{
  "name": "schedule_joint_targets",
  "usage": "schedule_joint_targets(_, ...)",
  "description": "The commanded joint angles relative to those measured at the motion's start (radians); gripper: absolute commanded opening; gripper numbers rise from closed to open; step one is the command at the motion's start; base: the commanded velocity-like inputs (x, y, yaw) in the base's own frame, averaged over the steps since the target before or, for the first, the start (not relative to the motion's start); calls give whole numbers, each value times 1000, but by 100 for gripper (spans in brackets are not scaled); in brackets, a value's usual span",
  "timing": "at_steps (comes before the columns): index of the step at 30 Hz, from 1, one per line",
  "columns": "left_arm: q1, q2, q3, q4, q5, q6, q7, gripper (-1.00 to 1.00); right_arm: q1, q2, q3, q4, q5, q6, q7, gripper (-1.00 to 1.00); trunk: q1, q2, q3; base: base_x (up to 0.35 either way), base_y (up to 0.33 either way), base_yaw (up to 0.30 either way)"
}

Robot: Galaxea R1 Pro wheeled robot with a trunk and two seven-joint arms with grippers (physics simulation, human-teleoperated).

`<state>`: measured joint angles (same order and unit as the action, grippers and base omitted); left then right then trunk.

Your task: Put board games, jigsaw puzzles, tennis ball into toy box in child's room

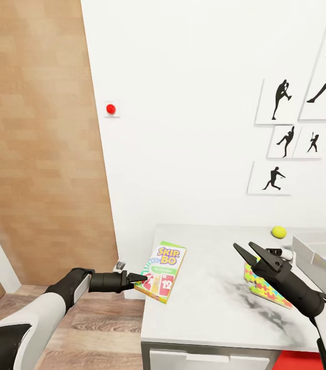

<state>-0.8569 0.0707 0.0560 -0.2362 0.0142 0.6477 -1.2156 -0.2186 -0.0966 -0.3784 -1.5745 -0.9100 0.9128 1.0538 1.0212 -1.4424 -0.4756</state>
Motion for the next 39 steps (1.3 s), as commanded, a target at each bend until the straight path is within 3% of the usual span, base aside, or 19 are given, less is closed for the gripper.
schedule_joint_targets(1, -1, 0, 4, 0, 0, 10, -3, 100, -1, 0, 0, 0, -1, 4, 2, 100, 0, -1, -1, 0, 0, 0)
schedule_joint_targets(25, -1, 0, 4, 1, 0, 12, -2, 100, -1, 0, 0, 1, -1, 4, 3, 100, 0, -1, -1, 0, 0, 0)
schedule_joint_targets(26, -1, 0, 4, 1, 0, 12, -2, -100, -1, 0, 0, 1, -1, 4, 3, 100, 0, -1, -1, 0, 0, 0)
schedule_joint_targets(39, 8, 1, 4, 1, 1, 9, -4, -100, -1, 0, 0, 1, -1, 4, 3, 100, 0, -1, -1, 0, 0, 0)
